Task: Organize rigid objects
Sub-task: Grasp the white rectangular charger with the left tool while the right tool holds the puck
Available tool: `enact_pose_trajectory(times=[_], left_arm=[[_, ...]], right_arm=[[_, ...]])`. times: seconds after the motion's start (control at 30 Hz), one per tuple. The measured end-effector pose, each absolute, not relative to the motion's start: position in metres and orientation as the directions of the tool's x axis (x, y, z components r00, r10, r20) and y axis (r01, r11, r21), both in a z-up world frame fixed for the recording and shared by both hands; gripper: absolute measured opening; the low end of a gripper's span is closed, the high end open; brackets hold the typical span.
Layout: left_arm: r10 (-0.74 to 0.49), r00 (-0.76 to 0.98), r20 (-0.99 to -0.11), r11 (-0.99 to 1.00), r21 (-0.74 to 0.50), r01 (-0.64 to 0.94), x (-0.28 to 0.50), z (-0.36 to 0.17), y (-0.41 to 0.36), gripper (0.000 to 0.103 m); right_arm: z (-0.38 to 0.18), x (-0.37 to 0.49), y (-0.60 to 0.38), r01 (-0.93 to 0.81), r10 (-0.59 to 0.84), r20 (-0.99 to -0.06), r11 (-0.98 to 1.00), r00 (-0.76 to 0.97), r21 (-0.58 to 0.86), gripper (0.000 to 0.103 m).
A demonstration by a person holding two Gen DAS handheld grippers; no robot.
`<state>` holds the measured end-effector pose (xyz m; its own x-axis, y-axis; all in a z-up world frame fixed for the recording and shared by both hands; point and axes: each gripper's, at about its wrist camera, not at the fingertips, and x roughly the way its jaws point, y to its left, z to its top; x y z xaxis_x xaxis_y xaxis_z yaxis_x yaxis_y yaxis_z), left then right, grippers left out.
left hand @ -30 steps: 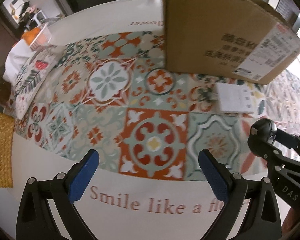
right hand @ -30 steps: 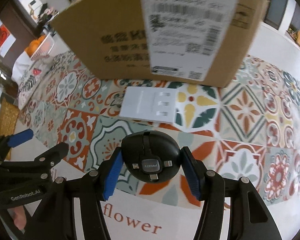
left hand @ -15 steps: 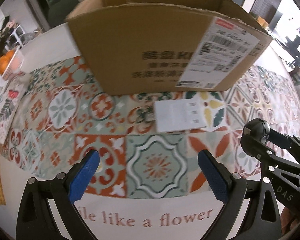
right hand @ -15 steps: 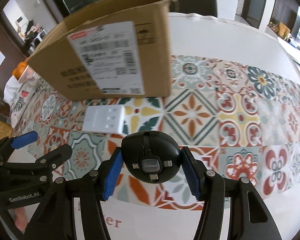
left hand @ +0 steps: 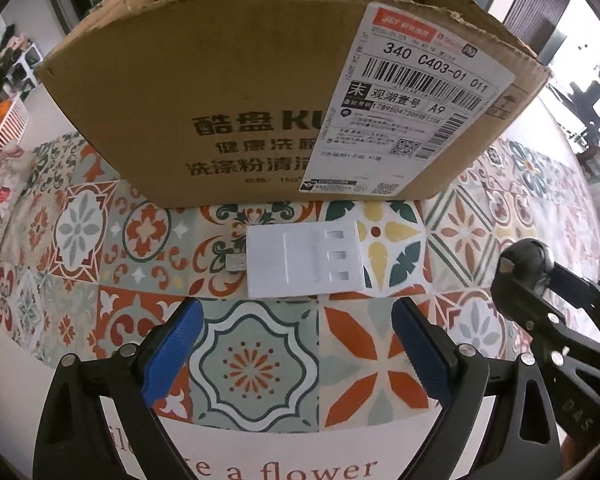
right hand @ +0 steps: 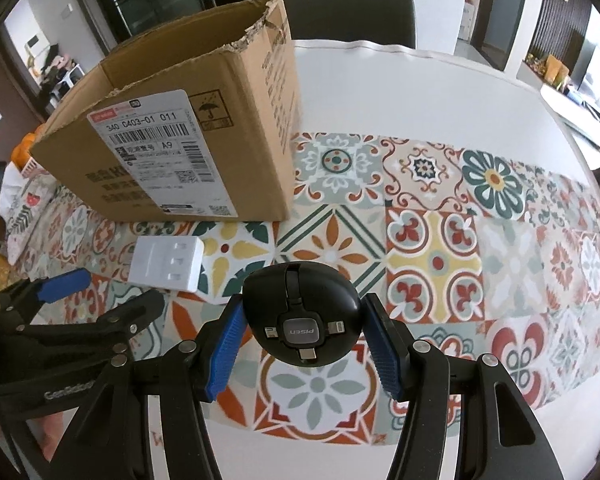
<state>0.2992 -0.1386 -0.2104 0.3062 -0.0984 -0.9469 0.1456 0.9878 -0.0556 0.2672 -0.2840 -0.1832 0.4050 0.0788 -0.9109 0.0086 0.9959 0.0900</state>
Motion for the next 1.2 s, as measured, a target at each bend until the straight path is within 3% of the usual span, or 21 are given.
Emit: enact_pose_trajectory(times=[0.17,0.47,0.67,0.9,1.2], left_arm=[[-0.087,0.323,-0.942,0.993,-0.054,0.109,0.299,-0.214,-0.143,0.094],[0.051,0.352,-0.934,0.996,0.075,0.055,0.289,-0.219,-0.161,0.093],[0.046,0.341,-0.939,0.995,0.072,0.065,0.293,-0.228,-0.166,0.093],[0.021,0.318,-0.948,0.994,0.053,0.092,0.305,-0.242,-0.164,0.084],[0.013,0.308,-0.951,0.995,0.043,0.092,0.318,-0.256,-0.171,0.081]], right_arm=[[-0.184,0.269,-0.285,-0.011,0.081,-0.907,0.996,0.413,0.084,0.058],[-0.183,0.267,-0.292,-0.027,0.092,-0.898,0.996,0.43,0.09,0.058],[-0.189,0.27,-0.291,-0.031,0.071,-0.907,0.997,0.414,0.064,0.058],[-0.197,0.274,-0.286,-0.036,0.056,-0.917,0.998,0.395,0.046,0.058],[-0.203,0.28,-0.281,-0.039,0.066,-0.919,0.998,0.389,0.055,0.058]])
